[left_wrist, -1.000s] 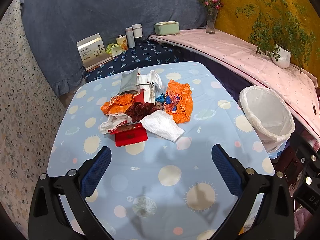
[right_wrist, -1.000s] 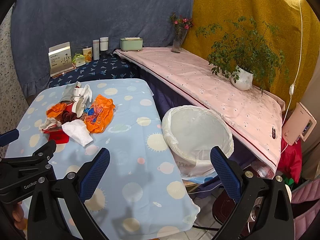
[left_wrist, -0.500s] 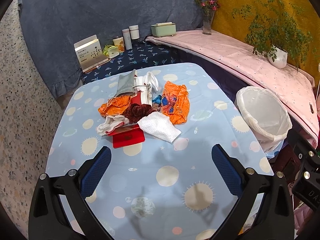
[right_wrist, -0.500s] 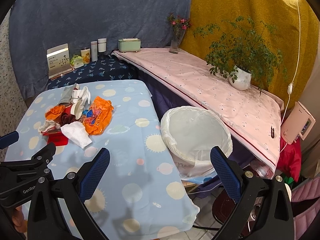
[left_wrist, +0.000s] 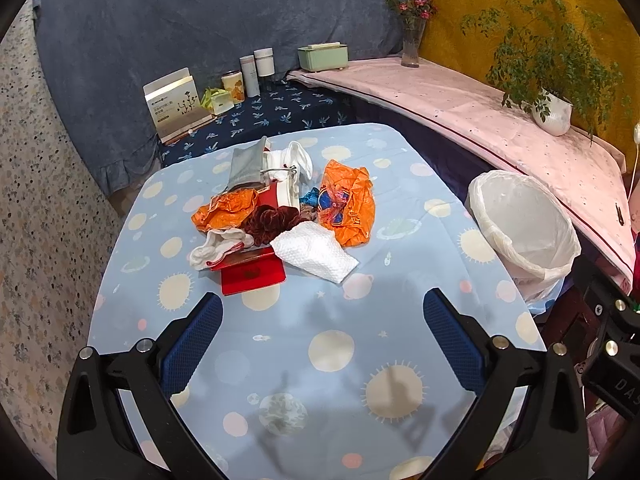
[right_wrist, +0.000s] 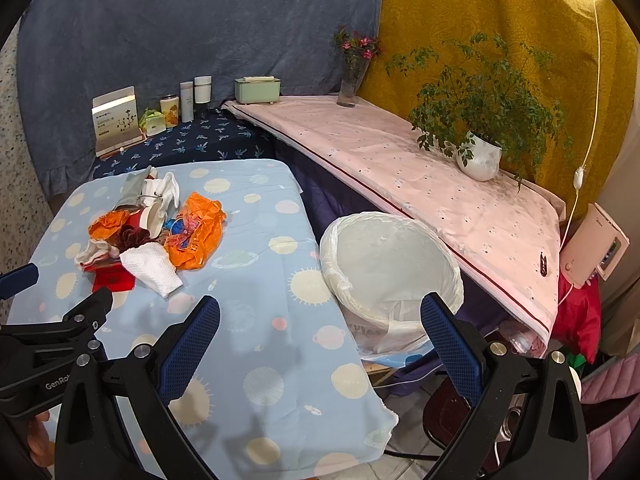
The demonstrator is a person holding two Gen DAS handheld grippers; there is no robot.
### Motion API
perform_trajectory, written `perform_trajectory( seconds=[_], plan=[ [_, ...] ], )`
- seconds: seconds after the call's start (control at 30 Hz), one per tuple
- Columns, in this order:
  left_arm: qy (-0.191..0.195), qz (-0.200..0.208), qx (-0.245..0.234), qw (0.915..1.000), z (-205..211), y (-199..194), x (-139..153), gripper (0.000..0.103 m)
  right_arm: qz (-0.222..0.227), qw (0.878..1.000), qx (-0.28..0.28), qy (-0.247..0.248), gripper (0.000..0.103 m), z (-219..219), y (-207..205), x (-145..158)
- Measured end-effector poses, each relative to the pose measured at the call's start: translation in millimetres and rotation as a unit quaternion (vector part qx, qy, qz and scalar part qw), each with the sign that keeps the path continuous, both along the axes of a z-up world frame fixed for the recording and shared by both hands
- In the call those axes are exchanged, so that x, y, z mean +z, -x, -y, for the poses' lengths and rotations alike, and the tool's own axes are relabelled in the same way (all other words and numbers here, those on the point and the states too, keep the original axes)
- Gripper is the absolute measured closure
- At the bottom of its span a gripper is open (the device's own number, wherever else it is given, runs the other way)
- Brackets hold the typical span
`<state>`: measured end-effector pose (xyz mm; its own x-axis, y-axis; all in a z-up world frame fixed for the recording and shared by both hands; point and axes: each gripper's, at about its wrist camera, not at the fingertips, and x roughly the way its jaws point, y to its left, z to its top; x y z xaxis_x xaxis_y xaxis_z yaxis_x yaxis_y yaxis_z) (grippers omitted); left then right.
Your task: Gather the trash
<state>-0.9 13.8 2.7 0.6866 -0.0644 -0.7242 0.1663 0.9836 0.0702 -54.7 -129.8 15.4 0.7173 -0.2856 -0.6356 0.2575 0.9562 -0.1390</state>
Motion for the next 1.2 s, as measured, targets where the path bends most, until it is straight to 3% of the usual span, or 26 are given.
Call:
perform_trajectory(
  seconds=[0.8, 1.2],
  plan=[
    [0.021, 0.017, -0.03, 0.9992, 1, -5, 0, 0.007, 0.017, 1.0, -0.023, 0.008, 0.007, 4, -2, 0],
    [0.038, 0.012, -0.024, 0.9989, -27, -32, -18, 0.007, 0.019, 0.999, -0.045, -0.008, 0.007, 3, -27, -14]
  ],
)
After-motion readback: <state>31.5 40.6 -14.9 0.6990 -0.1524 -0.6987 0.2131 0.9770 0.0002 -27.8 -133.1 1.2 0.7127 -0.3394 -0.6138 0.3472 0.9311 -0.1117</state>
